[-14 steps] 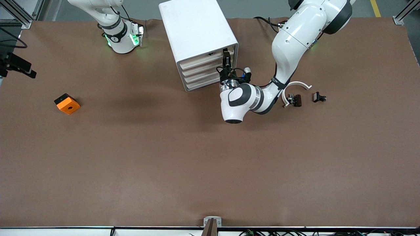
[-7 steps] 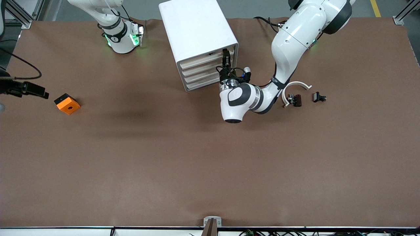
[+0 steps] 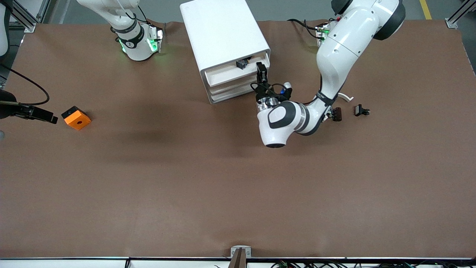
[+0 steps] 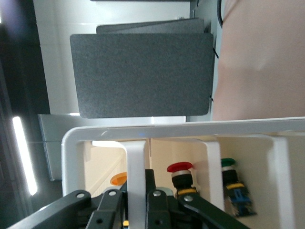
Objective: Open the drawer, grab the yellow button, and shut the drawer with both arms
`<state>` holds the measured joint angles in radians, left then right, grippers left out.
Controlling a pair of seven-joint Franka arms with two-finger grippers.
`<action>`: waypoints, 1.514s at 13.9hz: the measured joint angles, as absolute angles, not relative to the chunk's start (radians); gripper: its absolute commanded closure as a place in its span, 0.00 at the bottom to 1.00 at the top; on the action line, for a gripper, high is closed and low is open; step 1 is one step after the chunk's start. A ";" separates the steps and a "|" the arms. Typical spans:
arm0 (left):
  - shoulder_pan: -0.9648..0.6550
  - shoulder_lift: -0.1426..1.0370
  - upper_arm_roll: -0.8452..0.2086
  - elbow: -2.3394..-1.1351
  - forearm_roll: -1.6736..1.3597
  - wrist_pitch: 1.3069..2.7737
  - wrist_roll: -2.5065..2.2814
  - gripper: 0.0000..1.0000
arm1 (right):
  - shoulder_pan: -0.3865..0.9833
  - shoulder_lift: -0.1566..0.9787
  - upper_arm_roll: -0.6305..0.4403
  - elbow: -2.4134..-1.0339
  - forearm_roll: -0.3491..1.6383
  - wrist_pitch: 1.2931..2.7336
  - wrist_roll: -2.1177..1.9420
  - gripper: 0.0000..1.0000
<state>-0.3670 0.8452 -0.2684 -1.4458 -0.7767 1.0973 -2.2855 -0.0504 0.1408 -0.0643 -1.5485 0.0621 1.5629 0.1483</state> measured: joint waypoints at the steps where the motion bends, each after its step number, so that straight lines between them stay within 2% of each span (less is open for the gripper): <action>1: -0.348 0.845 -0.264 -1.440 -0.776 1.097 -2.288 0.94 | -0.025 0.141 -0.060 -1.547 0.072 1.559 0.222 0.00; 3: -0.322 0.845 -0.240 -1.425 -0.779 1.097 -2.289 0.94 | 0.064 0.141 -0.052 -1.537 0.084 1.559 0.383 0.00; 9: -0.256 0.846 -0.225 -1.386 -0.792 1.099 -2.293 0.90 | 0.480 0.138 -0.039 -1.479 0.086 1.569 0.991 0.00; 11: -0.237 0.846 -0.221 -1.376 -0.793 1.109 -2.293 0.86 | 0.592 0.138 -0.038 -1.472 0.086 1.614 1.172 0.00; 13: -0.211 0.846 -0.217 -1.367 -0.793 1.109 -2.293 0.82 | 0.679 0.139 -0.039 -1.473 0.086 1.643 1.304 0.00; 16: -0.182 0.849 -0.215 -1.366 -0.793 1.102 -2.293 0.81 | 0.763 0.155 -0.040 -1.475 0.085 1.675 1.424 0.00; 18: -0.181 0.856 -0.215 -1.366 -0.793 1.102 -2.293 0.74 | 0.802 0.177 -0.042 -1.476 0.084 1.693 1.462 0.00; 19: -0.182 0.858 -0.215 -1.366 -0.793 1.102 -2.293 0.62 | 0.823 0.187 -0.042 -1.476 0.084 1.706 1.470 0.00; 20: -0.182 0.859 -0.215 -1.366 -0.793 1.102 -2.293 0.22 | 0.847 0.197 -0.043 -1.476 0.084 1.727 1.473 0.00; 21: -0.182 0.859 -0.215 -1.366 -0.793 1.102 -2.293 0.00 | 0.875 0.208 -0.043 -1.476 0.082 1.754 1.481 0.00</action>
